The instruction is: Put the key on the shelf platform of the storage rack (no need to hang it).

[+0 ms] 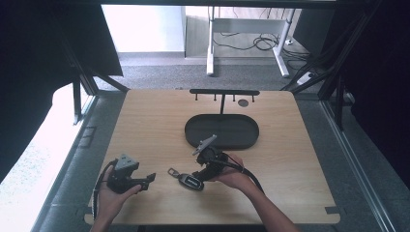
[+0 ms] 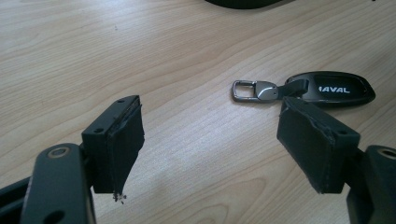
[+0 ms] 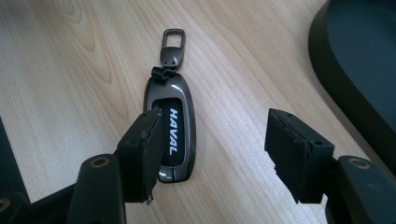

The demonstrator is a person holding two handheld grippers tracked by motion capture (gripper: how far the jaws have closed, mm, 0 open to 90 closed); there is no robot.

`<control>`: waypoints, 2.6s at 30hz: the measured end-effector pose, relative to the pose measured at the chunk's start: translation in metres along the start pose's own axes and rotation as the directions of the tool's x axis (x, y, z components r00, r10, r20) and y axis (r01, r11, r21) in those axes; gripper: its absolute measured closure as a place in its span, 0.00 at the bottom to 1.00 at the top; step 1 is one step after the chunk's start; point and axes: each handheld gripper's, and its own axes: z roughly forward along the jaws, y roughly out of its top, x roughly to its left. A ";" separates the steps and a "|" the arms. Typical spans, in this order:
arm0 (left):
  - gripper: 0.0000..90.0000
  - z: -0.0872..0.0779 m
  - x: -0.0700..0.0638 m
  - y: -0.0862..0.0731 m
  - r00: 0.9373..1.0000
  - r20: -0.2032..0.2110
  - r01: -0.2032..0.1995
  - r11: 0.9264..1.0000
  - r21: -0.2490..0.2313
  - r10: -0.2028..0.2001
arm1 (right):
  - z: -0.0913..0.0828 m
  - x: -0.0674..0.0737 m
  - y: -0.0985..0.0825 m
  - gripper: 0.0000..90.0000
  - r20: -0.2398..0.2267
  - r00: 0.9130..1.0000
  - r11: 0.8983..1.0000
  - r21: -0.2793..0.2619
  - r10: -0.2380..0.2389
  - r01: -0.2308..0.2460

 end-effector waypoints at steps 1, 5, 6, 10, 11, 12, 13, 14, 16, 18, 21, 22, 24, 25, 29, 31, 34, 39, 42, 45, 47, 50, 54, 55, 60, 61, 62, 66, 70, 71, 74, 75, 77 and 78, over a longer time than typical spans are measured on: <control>0.26 0.000 0.000 0.000 1.000 0.000 0.000 1.000 0.000 0.000 | 0.001 0.001 0.001 0.42 0.000 1.000 1.000 0.006 -0.001 0.001; 0.26 -0.002 0.001 0.000 1.000 0.001 0.001 1.000 -0.006 -0.001 | 0.005 0.004 0.004 0.42 -0.010 1.000 1.000 0.025 -0.010 0.010; 0.26 -0.002 0.001 0.000 1.000 0.001 0.001 1.000 -0.006 -0.001 | 0.005 0.004 0.004 0.42 -0.010 1.000 1.000 0.025 -0.010 0.010; 0.26 -0.003 0.002 0.000 1.000 -0.002 0.007 1.000 -0.012 -0.007 | 0.013 0.009 0.008 0.42 -0.021 0.999 0.998 0.051 -0.026 0.027; 0.26 -0.003 0.002 0.000 1.000 -0.001 0.006 1.000 -0.012 -0.006 | 0.013 0.010 0.009 0.42 -0.024 0.999 0.998 0.053 -0.029 0.030; 0.26 -0.003 0.002 0.000 1.000 -0.001 0.009 1.000 -0.012 -0.009 | 0.014 0.011 0.011 0.42 -0.025 0.999 0.998 0.054 -0.033 0.035; 0.26 -0.003 0.002 0.000 1.000 0.000 0.009 1.000 -0.011 -0.009 | 0.015 0.013 0.012 0.42 -0.026 0.999 0.998 0.059 -0.033 0.035; 0.26 -0.003 0.002 0.000 1.000 0.001 0.009 1.000 -0.011 -0.009 | 0.016 0.014 0.013 0.42 -0.027 0.999 0.997 0.064 -0.037 0.039; 0.26 -0.002 0.002 0.000 1.000 0.004 0.009 1.000 -0.009 -0.009 | 0.018 0.017 0.015 0.42 -0.029 0.999 0.996 0.076 -0.044 0.046; 0.26 -0.002 0.002 0.000 1.000 0.005 0.008 1.000 -0.011 -0.008 | 0.020 0.018 0.016 0.42 -0.030 0.998 0.995 0.081 -0.052 0.054; 0.26 -0.003 0.003 0.001 1.000 0.006 0.007 1.000 -0.014 -0.007 | 0.026 0.021 0.017 0.42 -0.036 0.997 0.993 0.102 -0.061 0.065; 0.26 -0.004 0.004 0.000 1.000 0.007 0.007 1.000 -0.017 -0.007 | 0.029 0.024 0.018 0.42 -0.037 0.997 0.991 0.114 -0.070 0.073; 0.26 -0.003 0.004 0.000 1.000 0.007 0.008 1.000 -0.016 -0.008 | 0.032 0.026 0.018 0.42 -0.037 0.997 0.989 0.127 -0.073 0.077; 0.26 -0.003 0.004 0.000 1.000 0.007 0.007 1.000 -0.015 -0.007 | 0.034 0.026 0.018 0.42 -0.037 0.996 0.988 0.128 -0.078 0.083; 0.26 -0.003 0.003 0.001 1.000 0.007 0.007 1.000 -0.015 -0.007 | 0.040 0.029 0.018 0.42 -0.039 0.996 0.985 0.149 -0.084 0.089; 0.26 -0.003 0.002 0.001 1.000 0.006 0.010 1.000 -0.015 -0.010 | 0.044 0.030 0.018 0.42 -0.041 0.996 0.983 0.158 -0.084 0.089; 0.26 -0.003 0.003 0.001 1.000 0.006 0.008 1.000 -0.014 -0.008 | 0.050 0.030 0.017 0.42 -0.041 0.996 0.981 0.171 -0.083 0.089; 0.26 -0.003 0.003 0.000 1.000 0.006 0.008 1.000 -0.013 -0.008 | 0.057 0.028 0.016 0.43 -0.034 0.997 0.978 0.193 -0.072 0.077; 0.26 -0.003 0.003 0.000 1.000 0.007 0.008 1.000 -0.014 -0.008 | 0.061 0.028 0.016 0.43 -0.030 0.997 0.976 0.202 -0.074 0.078; 0.26 -0.003 0.003 0.000 1.000 0.006 0.006 1.000 -0.012 -0.006 | 0.065 0.027 0.016 0.46 -0.028 0.997 0.975 0.210 -0.074 0.078; 0.26 -0.003 0.003 0.000 1.000 0.004 0.006 1.000 -0.012 -0.006 | 0.066 0.026 0.016 0.47 -0.030 0.997 0.974 0.215 -0.074 0.079; 0.26 -0.003 0.002 0.000 1.000 0.004 0.011 1.000 -0.012 -0.011 | 0.069 0.027 0.016 0.49 -0.036 0.997 0.973 0.217 -0.072 0.078; 0.26 -0.003 0.003 0.000 1.000 0.005 0.009 1.000 -0.013 -0.009 | 0.071 0.027 0.016 0.50 -0.038 0.997 0.972 0.224 -0.068 0.075; 0.26 -0.003 0.003 0.000 1.000 0.005 0.007 1.000 -0.011 -0.007 | 0.071 0.027 0.016 0.51 -0.043 0.997 0.971 0.225 -0.066 0.074; 0.26 -0.003 0.002 0.000 1.000 0.004 0.011 1.000 -0.012 -0.011 | 0.071 0.027 0.017 0.53 -0.048 0.997 0.970 0.232 -0.066 0.076; 0.26 -0.003 0.002 0.000 1.000 0.004 0.011 1.000 -0.012 -0.011 | 0.071 0.027 0.017 0.53 -0.046 0.997 0.970 0.231 -0.066 0.075; 0.26 -0.003 0.002 0.000 1.000 0.005 0.011 1.000 -0.011 -0.011 | 0.071 0.027 0.017 0.53 -0.046 0.997 0.970 0.232 -0.066 0.075; 0.26 -0.003 0.002 0.000 1.000 0.005 0.010 1.000 -0.012 -0.010 | 0.072 0.028 0.016 0.53 -0.039 0.996 0.970 0.229 -0.077 0.084; 0.26 -0.002 0.002 0.000 1.000 0.005 0.010 1.000 -0.012 -0.010 | 0.071 0.027 0.017 0.54 -0.032 0.998 0.970 0.234 -0.061 0.066; 0.26 -0.002 0.002 0.000 1.000 0.005 0.010 1.000 -0.012 -0.010 | 0.071 0.027 0.017 0.54 -0.032 0.998 0.970 0.234 -0.061 0.067; 0.26 -0.002 0.002 0.000 1.000 0.005 0.010 1.000 -0.013 -0.010 | 0.072 0.027 0.017 0.54 -0.030 0.998 0.971 0.231 -0.064 0.069; 0.26 -0.002 0.002 0.000 1.000 0.005 0.010 1.000 -0.013 -0.010 | 0.072 0.027 0.017 0.54 -0.030 0.998 0.971 0.231 -0.064 0.069; 0.26 -0.003 0.002 0.000 1.000 0.005 0.011 1.000 -0.014 -0.010 | 0.071 0.027 0.017 0.55 -0.032 0.997 0.969 0.236 -0.067 0.073; 0.26 -0.003 0.003 0.000 1.000 0.005 0.007 1.000 -0.014 -0.007 | 0.071 0.026 0.018 0.55 -0.039 0.997 0.969 0.236 -0.066 0.074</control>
